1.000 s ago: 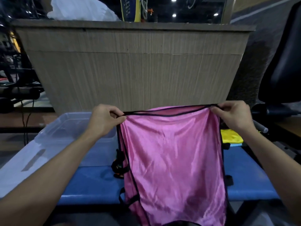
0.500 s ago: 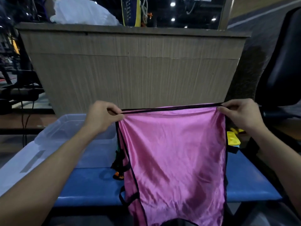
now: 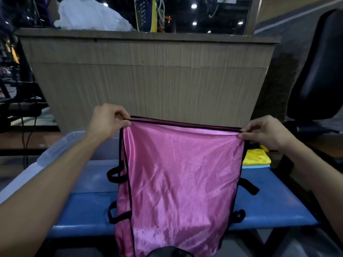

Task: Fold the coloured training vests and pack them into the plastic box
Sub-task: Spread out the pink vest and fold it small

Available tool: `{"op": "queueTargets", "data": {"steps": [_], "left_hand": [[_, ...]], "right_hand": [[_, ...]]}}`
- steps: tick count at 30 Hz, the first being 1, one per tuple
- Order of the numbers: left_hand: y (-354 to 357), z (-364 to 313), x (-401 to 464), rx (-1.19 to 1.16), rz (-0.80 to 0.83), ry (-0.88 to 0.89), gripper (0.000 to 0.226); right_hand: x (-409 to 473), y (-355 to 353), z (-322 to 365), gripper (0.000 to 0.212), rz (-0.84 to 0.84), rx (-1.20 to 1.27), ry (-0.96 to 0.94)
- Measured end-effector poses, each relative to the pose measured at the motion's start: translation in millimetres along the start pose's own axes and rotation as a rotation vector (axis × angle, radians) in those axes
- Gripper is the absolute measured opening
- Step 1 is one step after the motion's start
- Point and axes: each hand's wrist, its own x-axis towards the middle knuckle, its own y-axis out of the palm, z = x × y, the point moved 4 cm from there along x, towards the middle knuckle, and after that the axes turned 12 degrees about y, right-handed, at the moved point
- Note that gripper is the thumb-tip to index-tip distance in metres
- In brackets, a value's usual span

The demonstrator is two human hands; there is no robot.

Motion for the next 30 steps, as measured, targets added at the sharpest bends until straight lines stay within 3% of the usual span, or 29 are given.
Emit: {"op": "queueTargets", "data": {"steps": [5, 12, 14, 16, 17, 18, 21, 22, 24, 28, 30], "left_hand": [[-1.1, 10.3, 0.4, -0.044, 0.033, -0.019, 0.025], [2.1, 15.9, -7.6, -0.498, 0.326, -0.209, 0.012], [1.0, 20.4, -10.4, -0.573, 0.371, -0.219, 0.037], [1.2, 29.8, -12.7, -0.627, 0.4, -0.236, 0.069], [2.2, 34.7, -14.1, -0.644, 0.407, -0.252, 0.072], [3.7, 38.2, -15.4, -0.653, 0.42, -0.262, 0.066], [6.1, 36.8, -18.8, -0.621, 0.396, -0.272, 0.018], [6.2, 35.9, -18.7, -0.58, 0.362, -0.249, 0.013], [6.3, 32.8, -18.0, -0.499, 0.306, -0.19, 0.024], [-1.3, 22.3, -20.1, -0.591, 0.31, -0.19, 0.008], [-9.3, 16.9, -25.5, -0.748, 0.429, -0.204, 0.033]], "right_hand": [[-4.2, 2.1, 3.1, 0.015, 0.113, 0.174, 0.023], [-10.8, -0.4, -2.4, 0.02, 0.186, 0.36, 0.047], [-14.1, -0.7, -3.6, 0.029, 0.205, 0.451, 0.06], [-16.0, -1.4, -4.9, 0.055, 0.222, 0.528, 0.059], [-16.0, -1.2, -6.6, 0.068, 0.23, 0.554, 0.059], [-16.6, -1.0, -6.8, 0.074, 0.236, 0.562, 0.061], [-16.3, 1.7, -6.6, 0.064, 0.29, 0.531, 0.079], [-16.6, 2.6, -5.6, 0.069, 0.314, 0.523, 0.092], [-15.3, 4.9, -7.8, 0.085, 0.336, 0.513, 0.131], [-16.7, 4.8, -14.9, 0.074, 0.398, 0.598, 0.211], [-22.8, 1.6, -14.9, 0.048, 0.472, 0.682, 0.205]]}}
